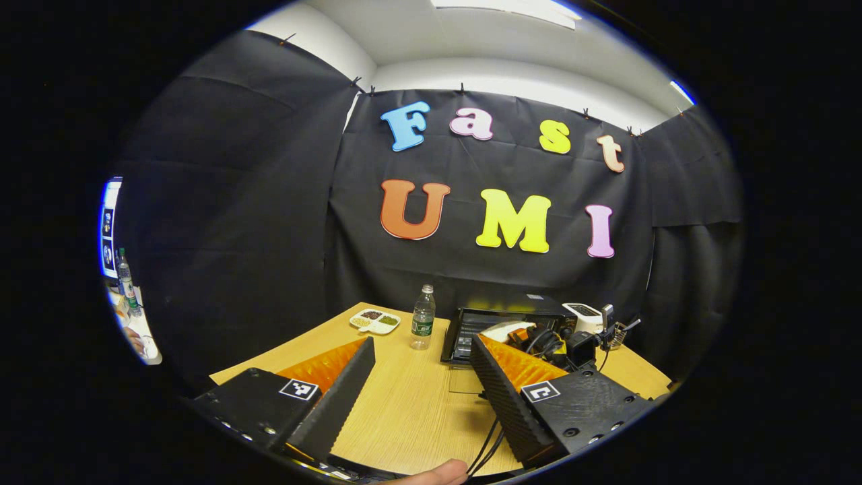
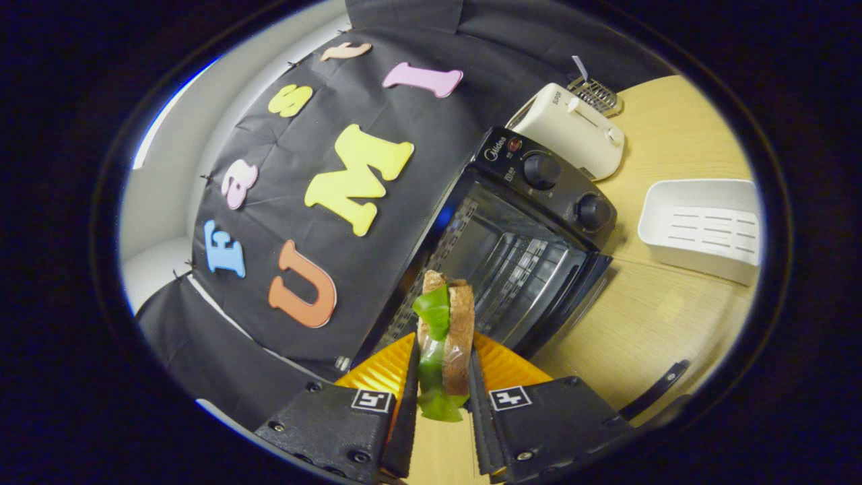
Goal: Open the electric oven with the left hand, put the food in, and close the electric oven.
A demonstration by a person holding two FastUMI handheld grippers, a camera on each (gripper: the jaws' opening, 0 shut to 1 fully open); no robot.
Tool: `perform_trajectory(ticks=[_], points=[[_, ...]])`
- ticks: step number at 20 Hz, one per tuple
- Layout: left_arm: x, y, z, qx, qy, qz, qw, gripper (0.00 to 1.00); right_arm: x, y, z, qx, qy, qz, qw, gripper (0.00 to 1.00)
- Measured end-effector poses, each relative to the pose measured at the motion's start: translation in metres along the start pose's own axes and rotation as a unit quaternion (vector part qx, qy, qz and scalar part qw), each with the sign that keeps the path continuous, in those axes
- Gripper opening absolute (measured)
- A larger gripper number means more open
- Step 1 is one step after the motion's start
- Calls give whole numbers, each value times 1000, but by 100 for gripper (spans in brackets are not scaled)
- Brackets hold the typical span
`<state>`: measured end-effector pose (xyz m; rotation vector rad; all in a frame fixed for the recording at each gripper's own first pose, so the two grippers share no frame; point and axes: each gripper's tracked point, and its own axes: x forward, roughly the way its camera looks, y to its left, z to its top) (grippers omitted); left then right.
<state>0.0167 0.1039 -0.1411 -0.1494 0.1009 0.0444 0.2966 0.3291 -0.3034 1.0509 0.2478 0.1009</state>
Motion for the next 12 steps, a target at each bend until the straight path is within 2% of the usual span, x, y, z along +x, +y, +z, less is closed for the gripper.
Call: perform_trajectory(ticks=[3, 8, 10, 11, 12], points=[[3, 1, 6, 20, -5, 11, 1000, 94, 33, -7, 4, -2, -25, -6, 1000, 39], [7, -17, 1, 29, -1, -9, 1000, 93, 75, -16, 11, -35, -65, -15, 997, 40], [11, -17, -3, 31, 4, -8, 999, 93, 84, -22, 3, -51, -58, -22, 997, 39], [14, -17, -4, 33, 6, -7, 999, 93, 89, -25, 0, -53, -53, -24, 997, 30], [14, -17, -6, 35, 7, -7, 999, 93, 93, -27, -4, -54, -46, -24, 997, 30]])
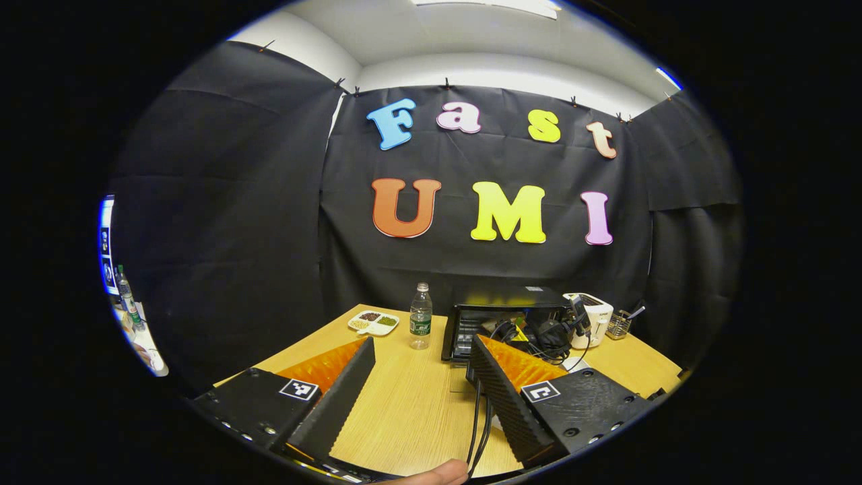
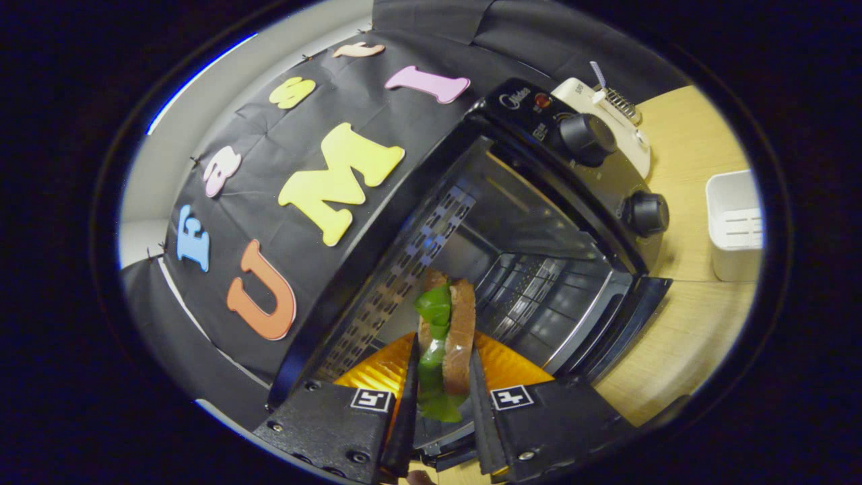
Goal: Open the electric oven with the left hand, put the food in, and close the electric oven.
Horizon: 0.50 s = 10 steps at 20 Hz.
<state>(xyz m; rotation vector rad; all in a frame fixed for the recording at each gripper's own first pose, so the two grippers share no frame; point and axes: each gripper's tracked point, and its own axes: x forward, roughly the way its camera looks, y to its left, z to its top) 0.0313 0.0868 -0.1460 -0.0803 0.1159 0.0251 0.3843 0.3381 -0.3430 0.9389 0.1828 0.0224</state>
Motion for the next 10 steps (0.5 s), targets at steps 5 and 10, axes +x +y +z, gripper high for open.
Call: perform_trajectory(ticks=[5, 10], points=[[2, 1, -5, 17, 6, 2, 1000, 94, 3, -5, 1, -17, 0, -4, 1000, 48], [2, -2, -6, 11, 6, -6, 1000, 93, -2, 3, -2, -73, 11, -13, 997, 48]])
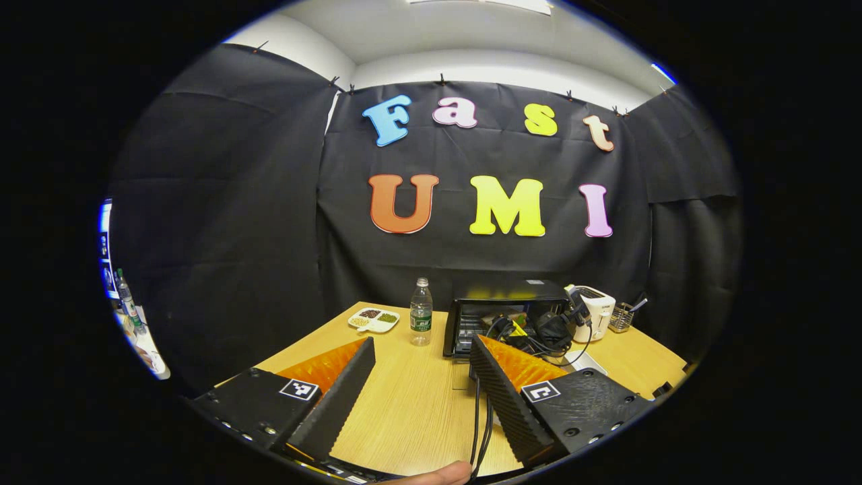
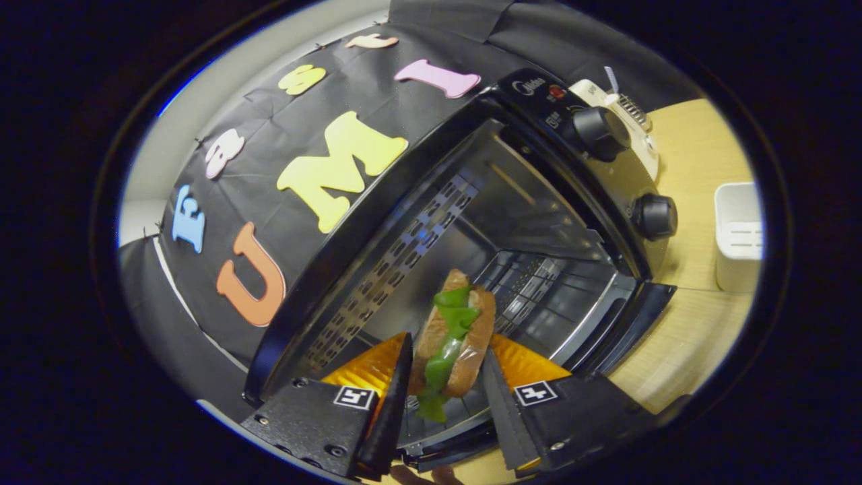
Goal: Open the electric oven with the left hand, put the food in, and close the electric oven.
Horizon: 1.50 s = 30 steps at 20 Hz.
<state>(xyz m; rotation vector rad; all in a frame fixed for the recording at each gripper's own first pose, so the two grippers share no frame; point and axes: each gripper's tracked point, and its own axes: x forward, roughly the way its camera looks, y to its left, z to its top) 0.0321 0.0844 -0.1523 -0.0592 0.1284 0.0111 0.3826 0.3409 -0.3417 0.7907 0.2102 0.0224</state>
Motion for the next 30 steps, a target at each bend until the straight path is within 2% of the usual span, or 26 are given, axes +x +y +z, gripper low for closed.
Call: perform_trajectory(ticks=[1, 2, 3, 4, 5, 8, 9, 10, 11, 15, 18, 19, 20, 21, 22, 23, 24, 25, 26, 27, 30], points=[[1, 0, -2, 8, -1, -2, 1000, 94, -1, 5, 1, -24, 0, 4, 1000, 69], [2, 2, 0, 16, -3, 2, 1000, 93, -1, 9, 1, -48, 2, 7, 999, 70], [4, 5, 0, 22, -4, 7, 1000, 94, 0, 10, 1, -69, 7, 10, 998, 65], [5, 5, -1, 25, -2, 9, 1000, 94, -1, 12, 1, -91, 13, 12, 996, 70], [5, 5, -1, 25, -1, 9, 1000, 94, 0, 12, 2, -110, 19, 15, 994, 89], [4, 2, 0, 22, -6, 3, 1000, 93, -1, 14, -5, -154, 49, 20, 987, 93], [2, 2, 0, 21, -6, 2, 1000, 93, 0, 13, -8, -176, 61, 20, 982, 98], [1, 3, -1, 20, -6, 2, 1000, 93, 0, 11, -10, -197, 71, 16, 978, 87], [1, 4, -2, 20, -4, 3, 1000, 93, 0, 6, -13, -223, 84, 10, 971, 100], [0, 6, -2, 22, -4, 11, 1000, 93, -4, -3, -24, -295, 117, -4, 948, 100], [-2, 5, -3, 26, -2, 10, 1000, 93, -4, -7, -33, -334, 166, -16, 928, 100], [-4, 4, -3, 25, -1, 10, 1000, 82, -5, -7, -33, -345, 178, -19, 921, 100], [-5, 3, -4, 24, 0, 9, 1000, 81, -10, -8, -34, -357, 188, -24, 915, 100], [-5, 2, -7, 24, 3, 7, 1000, 82, -13, -7, -35, -362, 197, -22, 911, 100], [-5, 3, -8, 24, 4, 7, 1000, 94, -17, -7, -36, -363, 212, -23, 907, 89], [-6, 3, -9, 24, 7, 8, 1000, 94, -25, -8, -38, -363, 232, -28, 902, 100], [-6, 5, -11, 23, 8, 10, 1000, 82, -35, -11, -39, -365, 253, -36, 895, 100], [-6, 6, -11, 23, 8, 11, 1000, 82, -44, -15, -40, -367, 275, -43, 888, 100], [-6, 8, -12, 21, 11, 14, 1000, 82, -52, -17, -40, -366, 289, -46, 884, 100], [-5, 9, -14, 18, 13, 15, 1000, 94, -57, -17, -36, -362, 293, -46, 884, 100], [-6, 14, -16, 7, 12, 17, 1000, 94, -78, -8, -15, -352, 288, -29, 890, 100]])
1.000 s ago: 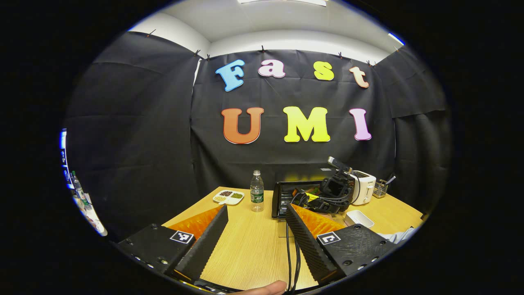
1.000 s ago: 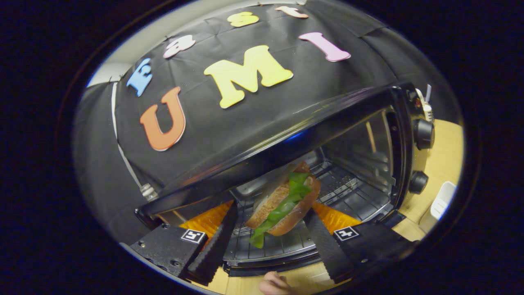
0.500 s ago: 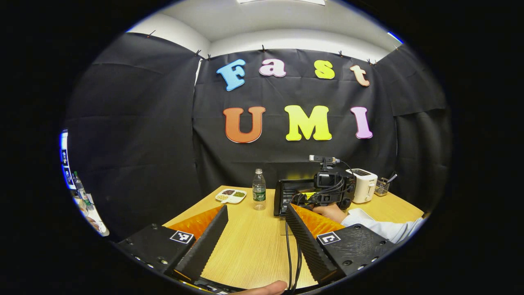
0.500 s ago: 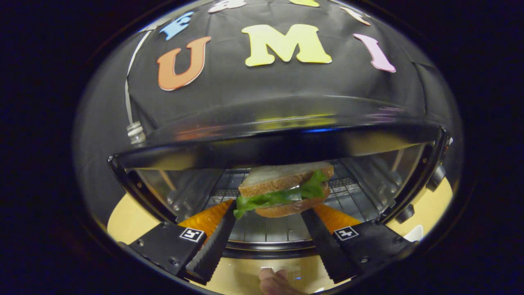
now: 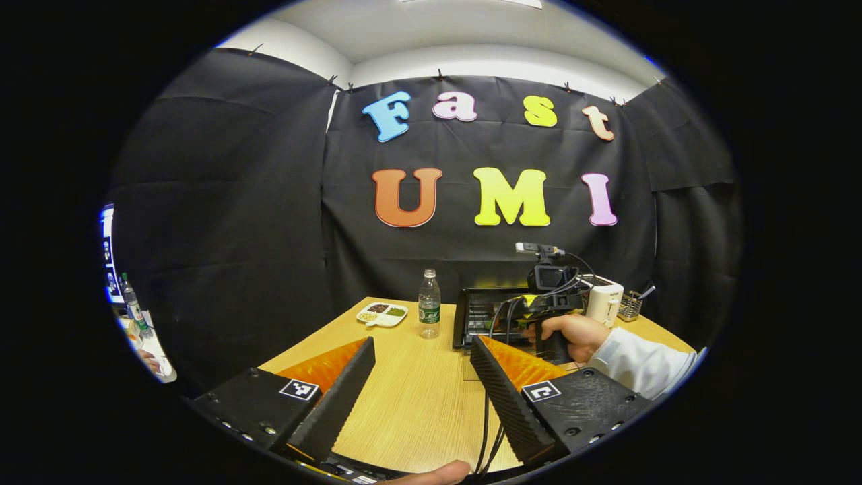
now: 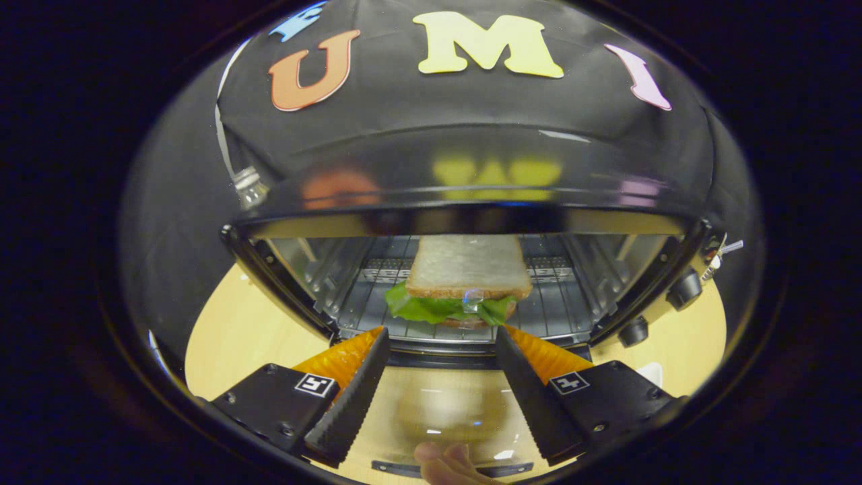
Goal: Open the electric oven with the left hand, put the food in, and close the electric oven.
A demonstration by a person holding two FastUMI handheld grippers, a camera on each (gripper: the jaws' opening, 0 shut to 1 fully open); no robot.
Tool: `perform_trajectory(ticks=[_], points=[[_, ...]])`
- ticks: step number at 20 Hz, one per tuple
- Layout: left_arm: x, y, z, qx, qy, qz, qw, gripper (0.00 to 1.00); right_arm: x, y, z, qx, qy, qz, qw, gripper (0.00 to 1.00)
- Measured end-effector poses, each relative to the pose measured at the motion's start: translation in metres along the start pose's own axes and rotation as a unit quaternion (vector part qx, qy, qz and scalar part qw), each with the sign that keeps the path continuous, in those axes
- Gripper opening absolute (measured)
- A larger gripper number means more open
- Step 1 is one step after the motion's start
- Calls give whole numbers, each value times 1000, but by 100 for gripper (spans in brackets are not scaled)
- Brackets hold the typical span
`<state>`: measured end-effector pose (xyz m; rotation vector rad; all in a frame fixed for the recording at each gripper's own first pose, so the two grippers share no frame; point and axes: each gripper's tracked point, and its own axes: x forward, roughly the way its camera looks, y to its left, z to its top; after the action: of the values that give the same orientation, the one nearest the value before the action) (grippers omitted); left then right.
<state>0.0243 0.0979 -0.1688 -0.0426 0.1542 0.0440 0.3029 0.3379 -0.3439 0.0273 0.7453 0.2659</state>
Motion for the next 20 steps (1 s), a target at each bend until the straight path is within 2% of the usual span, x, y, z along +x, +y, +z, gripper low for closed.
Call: perform_trajectory(ticks=[4, 7, 8, 9, 11, 15, 16, 20], points=[[0, 6, -9, -10, 5, 2, 1000, 94, -61, -7, 7, 4, -37, 26, 999, 100], [3, 5, -10, -11, 9, 3, 1000, 94, -118, -19, 18, -13, -95, 34, 995, 100], [4, 3, -12, -12, 13, 0, 1000, 94, -135, -25, 22, -19, -119, 33, 992, 89], [6, 1, -14, -13, 16, -3, 1000, 94, -152, -31, 26, -25, -142, 30, 989, 100], [23, -12, -14, -17, 21, -12, 1000, 94, -184, -45, 28, -33, -179, 29, 983, 100], [44, -40, -24, -28, 31, -34, 999, 94, -238, -83, 34, -46, -243, -7, 969, 100], [50, -47, -28, -29, 36, -38, 998, 94, -245, -93, 42, -46, -262, -14, 964, 89], [74, -80, -51, -19, 65, -54, 996, 94, -299, -116, 42, -47, -311, -14, 949, 89]])
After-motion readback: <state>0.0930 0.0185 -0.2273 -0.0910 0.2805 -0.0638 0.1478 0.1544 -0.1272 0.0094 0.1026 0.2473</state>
